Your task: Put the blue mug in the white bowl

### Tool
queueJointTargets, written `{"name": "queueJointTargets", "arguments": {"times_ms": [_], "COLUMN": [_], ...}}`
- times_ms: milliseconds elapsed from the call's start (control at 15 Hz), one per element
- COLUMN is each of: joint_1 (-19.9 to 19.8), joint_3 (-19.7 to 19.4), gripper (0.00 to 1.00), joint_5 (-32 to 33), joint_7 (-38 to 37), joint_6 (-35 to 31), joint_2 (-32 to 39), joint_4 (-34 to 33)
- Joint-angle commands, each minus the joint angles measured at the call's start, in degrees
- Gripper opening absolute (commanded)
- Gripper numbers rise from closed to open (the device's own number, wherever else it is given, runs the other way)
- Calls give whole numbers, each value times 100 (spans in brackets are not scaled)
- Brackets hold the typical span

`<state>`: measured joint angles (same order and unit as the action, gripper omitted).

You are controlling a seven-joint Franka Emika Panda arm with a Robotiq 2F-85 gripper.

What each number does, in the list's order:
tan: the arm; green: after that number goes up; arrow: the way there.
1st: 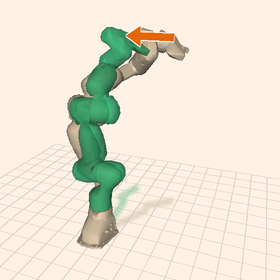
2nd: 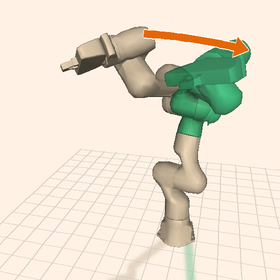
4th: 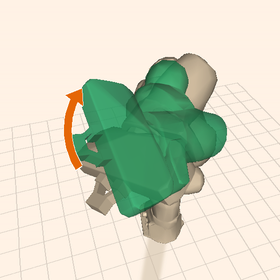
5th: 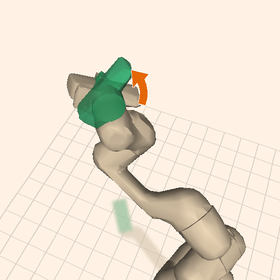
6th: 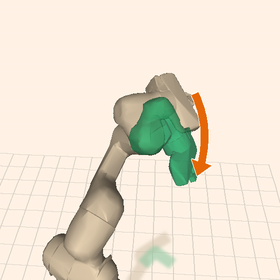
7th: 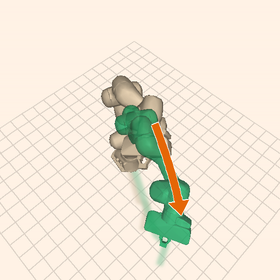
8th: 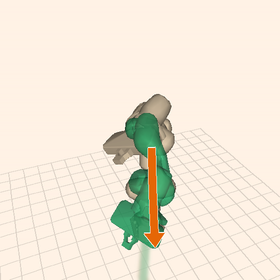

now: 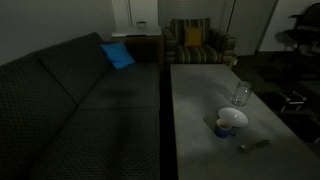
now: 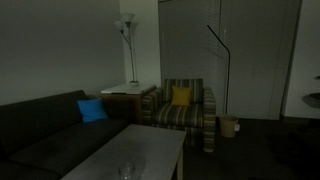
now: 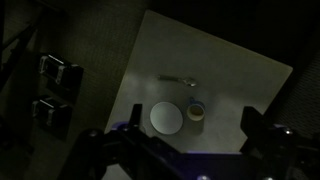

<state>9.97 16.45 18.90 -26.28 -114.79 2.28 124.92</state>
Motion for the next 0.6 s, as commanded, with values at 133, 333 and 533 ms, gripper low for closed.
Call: {"name": "queueJointTargets", "arguments": {"times_ms": [133, 333, 533], "joint_1": [174, 158, 108], "joint_3": [-137, -234, -424], "gripper": [100, 100, 100], "joint_5": [42, -9, 7], "joint_7": [62, 60, 210], "joint_6": [-50, -188, -497], "joint_2": [47, 354, 848], "joint_4": [5, -30, -122]}}
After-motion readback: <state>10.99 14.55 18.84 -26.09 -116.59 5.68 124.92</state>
